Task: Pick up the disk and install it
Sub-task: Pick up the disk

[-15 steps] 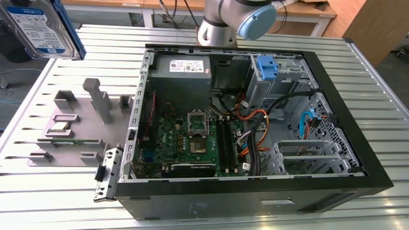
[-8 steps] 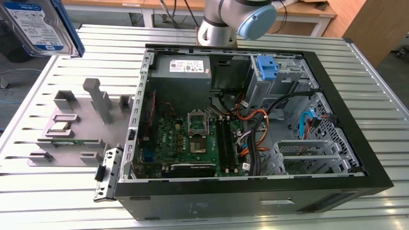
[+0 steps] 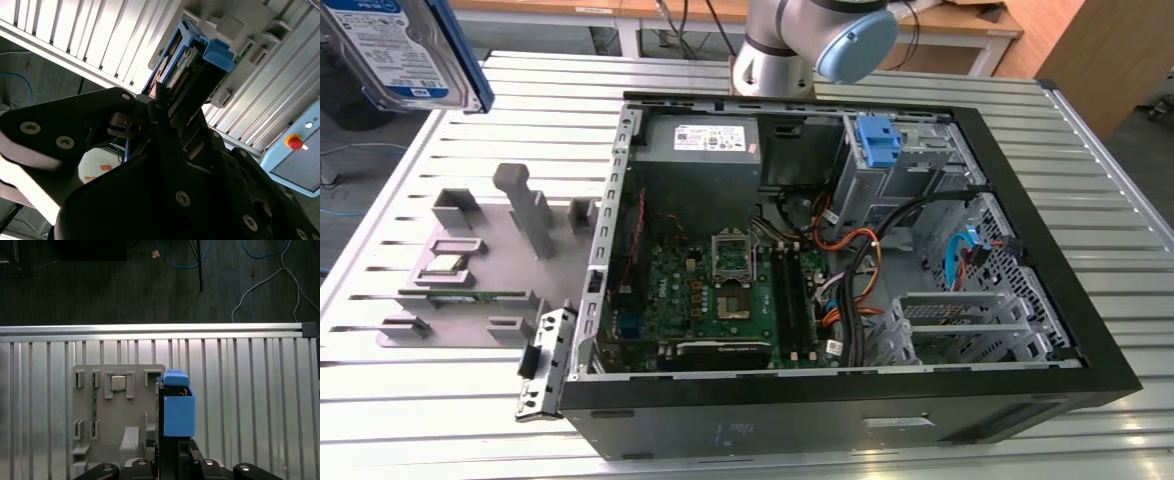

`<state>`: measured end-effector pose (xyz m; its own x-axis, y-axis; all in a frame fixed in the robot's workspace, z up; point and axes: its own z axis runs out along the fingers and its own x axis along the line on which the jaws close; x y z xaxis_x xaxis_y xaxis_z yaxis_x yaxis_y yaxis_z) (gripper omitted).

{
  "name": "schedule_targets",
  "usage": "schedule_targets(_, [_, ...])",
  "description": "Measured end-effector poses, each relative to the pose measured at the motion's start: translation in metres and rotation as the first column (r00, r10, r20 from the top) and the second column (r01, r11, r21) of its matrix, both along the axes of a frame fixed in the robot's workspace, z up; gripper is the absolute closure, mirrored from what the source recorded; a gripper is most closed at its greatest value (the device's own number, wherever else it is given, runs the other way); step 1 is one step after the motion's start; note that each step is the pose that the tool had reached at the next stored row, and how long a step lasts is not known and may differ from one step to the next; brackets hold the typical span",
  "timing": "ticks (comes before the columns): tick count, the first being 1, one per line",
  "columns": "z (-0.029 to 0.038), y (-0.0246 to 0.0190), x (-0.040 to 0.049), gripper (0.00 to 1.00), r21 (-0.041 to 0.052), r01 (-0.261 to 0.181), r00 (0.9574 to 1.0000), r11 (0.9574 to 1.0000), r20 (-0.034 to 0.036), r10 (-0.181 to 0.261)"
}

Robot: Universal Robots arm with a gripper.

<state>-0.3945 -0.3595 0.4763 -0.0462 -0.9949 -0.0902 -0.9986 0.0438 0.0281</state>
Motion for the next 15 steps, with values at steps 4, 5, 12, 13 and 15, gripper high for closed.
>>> schedule_targets(4, [0.0014,0.0000,0.0000,0.65,0.0001,0.000,1.0000,1.0000,0.0001,0.000])
schedule_targets(5, [0.0014,0.0000,0.0000,0.65,0.0001,0.000,1.0000,1.0000,0.0002,0.000])
schedule_targets(12, [0.0015,0.0000,0.0000,0.65,0.0000,0.000,1.0000,1.0000,0.0001,0.000])
schedule_targets(13, [0.0016,0.0000,0.0004,0.65,-0.0001,0.000,1.0000,1.0000,-0.0001,0.000])
schedule_targets(15, [0.0016,0.0000,0.0018,0.65,0.0000,0.000,1.0000,1.0000,-0.0001,0.000])
